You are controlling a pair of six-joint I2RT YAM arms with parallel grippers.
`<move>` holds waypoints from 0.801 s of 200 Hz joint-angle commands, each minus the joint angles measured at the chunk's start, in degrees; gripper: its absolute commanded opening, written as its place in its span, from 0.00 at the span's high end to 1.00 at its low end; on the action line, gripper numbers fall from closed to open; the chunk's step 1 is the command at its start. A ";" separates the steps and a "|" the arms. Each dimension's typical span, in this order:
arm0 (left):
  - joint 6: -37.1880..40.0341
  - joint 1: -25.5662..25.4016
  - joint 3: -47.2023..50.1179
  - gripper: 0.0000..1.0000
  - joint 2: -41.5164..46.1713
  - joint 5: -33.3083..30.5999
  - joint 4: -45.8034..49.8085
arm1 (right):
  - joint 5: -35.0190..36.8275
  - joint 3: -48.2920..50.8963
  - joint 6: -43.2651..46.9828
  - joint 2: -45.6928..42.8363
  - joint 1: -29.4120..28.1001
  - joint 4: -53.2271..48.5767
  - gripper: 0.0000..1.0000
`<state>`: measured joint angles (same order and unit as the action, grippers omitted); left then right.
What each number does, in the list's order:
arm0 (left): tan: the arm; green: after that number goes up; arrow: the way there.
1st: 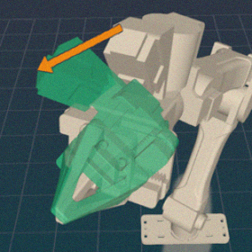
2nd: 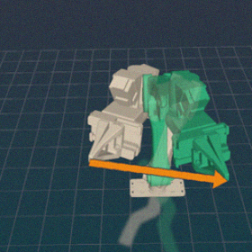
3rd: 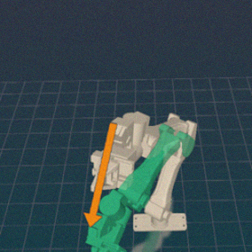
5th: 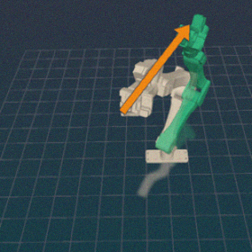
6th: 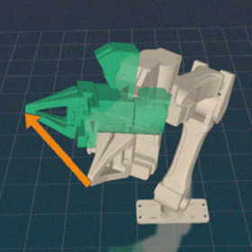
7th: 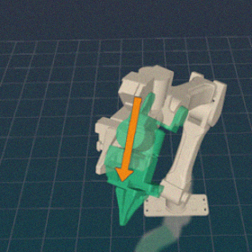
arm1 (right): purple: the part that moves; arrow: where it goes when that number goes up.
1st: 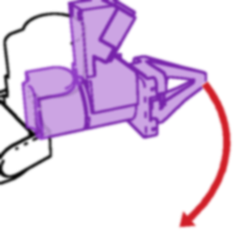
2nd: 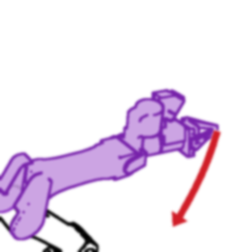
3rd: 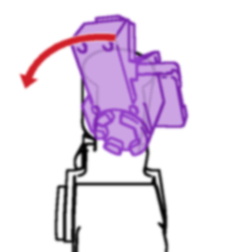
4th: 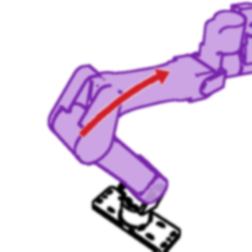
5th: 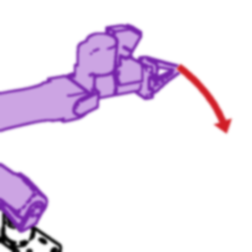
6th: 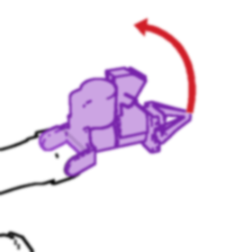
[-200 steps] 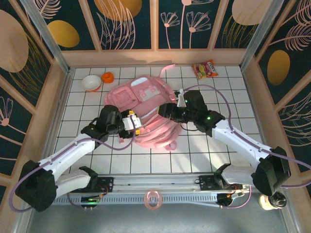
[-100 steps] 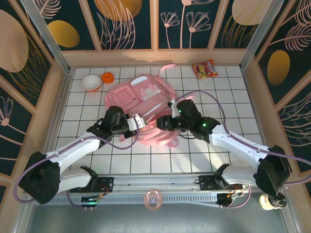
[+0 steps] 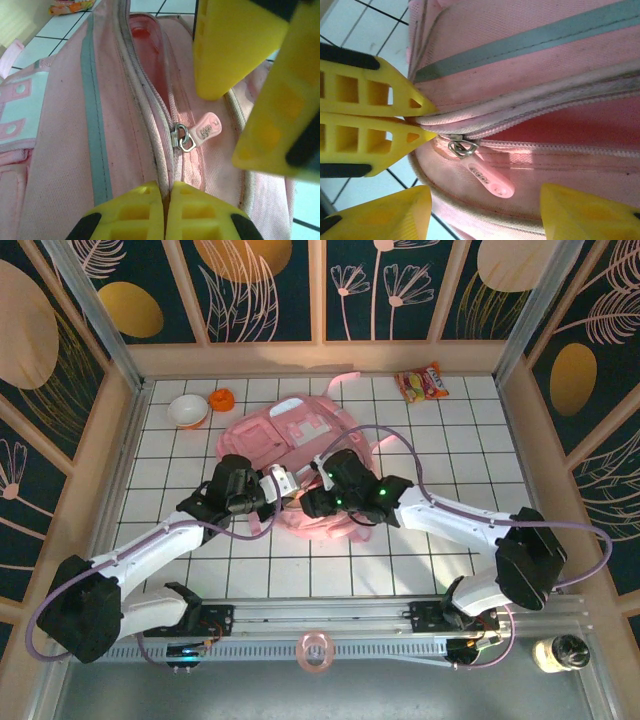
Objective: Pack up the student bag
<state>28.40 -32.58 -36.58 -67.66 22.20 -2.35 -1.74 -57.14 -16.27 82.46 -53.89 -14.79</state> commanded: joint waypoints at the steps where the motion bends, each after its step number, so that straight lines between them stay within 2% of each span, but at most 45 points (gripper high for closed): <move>1: -3.30 0.18 -3.91 1.00 0.27 5.22 -4.71 | 8.43 -2.34 4.27 1.42 -1.48 -1.88 0.41; 14: -3.74 0.16 -4.52 1.00 -0.06 6.08 -4.47 | 10.25 -3.31 5.61 2.27 -1.64 -1.49 0.42; 55: -3.10 0.23 -4.82 1.00 -0.02 3.54 -2.72 | 14.99 -5.12 6.88 2.89 -1.42 -3.98 0.70; 96: -1.74 0.54 -4.58 1.00 -0.02 1.05 -0.20 | 10.74 -4.44 4.08 1.36 2.93 -8.00 0.83; 112: -1.53 0.56 -4.47 1.00 0.20 0.86 0.05 | 9.00 -4.05 3.97 0.74 4.26 -8.41 1.00; 160: -1.53 0.66 -4.26 1.00 0.25 0.19 0.41 | 4.60 -3.69 5.72 -0.31 6.91 -7.89 1.00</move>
<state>26.50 -32.47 -39.00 -68.47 22.02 -1.02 1.17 -60.66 -10.72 84.16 -50.19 -20.45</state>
